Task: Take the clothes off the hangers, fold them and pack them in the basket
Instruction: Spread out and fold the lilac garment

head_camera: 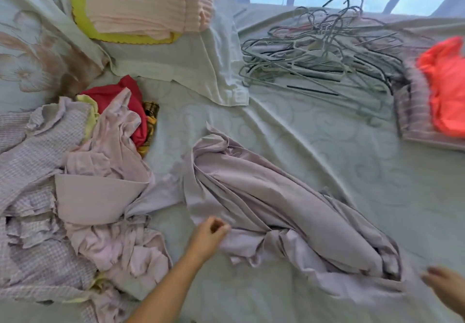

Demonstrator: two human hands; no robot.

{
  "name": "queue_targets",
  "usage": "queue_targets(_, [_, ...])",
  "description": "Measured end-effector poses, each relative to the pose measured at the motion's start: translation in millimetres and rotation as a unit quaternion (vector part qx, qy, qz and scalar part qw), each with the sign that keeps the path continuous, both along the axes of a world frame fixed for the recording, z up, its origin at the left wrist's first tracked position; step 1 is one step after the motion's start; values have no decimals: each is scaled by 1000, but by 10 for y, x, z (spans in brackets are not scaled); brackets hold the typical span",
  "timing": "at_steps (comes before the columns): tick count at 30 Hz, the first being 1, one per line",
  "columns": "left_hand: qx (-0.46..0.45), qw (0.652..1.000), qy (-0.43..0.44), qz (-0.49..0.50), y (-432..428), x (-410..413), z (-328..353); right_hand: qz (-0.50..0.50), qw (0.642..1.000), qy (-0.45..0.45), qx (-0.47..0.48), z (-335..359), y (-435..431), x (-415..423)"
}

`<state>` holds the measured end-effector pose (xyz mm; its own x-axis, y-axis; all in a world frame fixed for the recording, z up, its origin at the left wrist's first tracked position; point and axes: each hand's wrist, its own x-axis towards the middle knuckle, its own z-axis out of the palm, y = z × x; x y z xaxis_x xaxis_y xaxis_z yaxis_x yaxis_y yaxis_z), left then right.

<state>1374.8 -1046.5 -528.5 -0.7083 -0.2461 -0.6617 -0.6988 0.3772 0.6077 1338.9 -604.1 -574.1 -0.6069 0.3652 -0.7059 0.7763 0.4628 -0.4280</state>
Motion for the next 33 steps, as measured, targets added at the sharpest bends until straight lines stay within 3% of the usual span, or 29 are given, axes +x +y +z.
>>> queue_targets(2, [-139,988,35,64,-207,-166,-45,-13,1000,16,22,228,23,-117])
queue_targets(4, [-227,968,14,107,-405,-405,-85,48,995,64,65,319,-287,-386])
queue_targets(6, [-176,966,-24,187,-487,-606,-155,90,987,117,67,300,-633,-574])
queue_targets(9, [-25,959,5,283,-356,-761,-226,128,990,43,27,245,-1165,-719])
queue_targets(11, [-56,966,76,239,-241,-804,-137,228,973,-3,20,261,-1425,-735])
queue_targets(13, [-124,963,179,158,-235,-893,97,277,958,65,36,442,-1590,-804])
queue_targets(14, [-139,953,236,130,-263,-955,252,251,957,140,33,551,-1619,-892])
queue_targets(16, [-147,927,324,121,-378,-1103,520,104,952,289,-24,807,-1623,-1096])
queue_targets(18, [-141,921,343,120,-538,-1241,607,-26,912,392,-115,1023,-1632,-1276])
queue_targets(19, [-140,928,328,110,-600,-1282,584,-45,898,407,-163,1053,-1654,-1333])
queue_targets(21, [-155,943,281,91,-668,-1275,454,-3,915,350,-201,958,-1713,-1369])
queue_targets(23, [-182,953,227,85,-660,-1140,244,108,954,265,-90,744,-1733,-1291])
queue_targets(25, [-189,967,138,100,-523,-853,41,164,963,208,40,512,-1702,-1083])
queue_targets(28, [-72,992,10,98,-135,-353,-196,40,979,141,140,313,-1651,-591])
queue_targets(30, [0,999,-18,35,131,-97,-314,-29,987,105,120,225,-1701,-246])
queue_targets(33, [0,999,-29,-25,395,69,-355,-49,995,69,45,92,-1760,18])
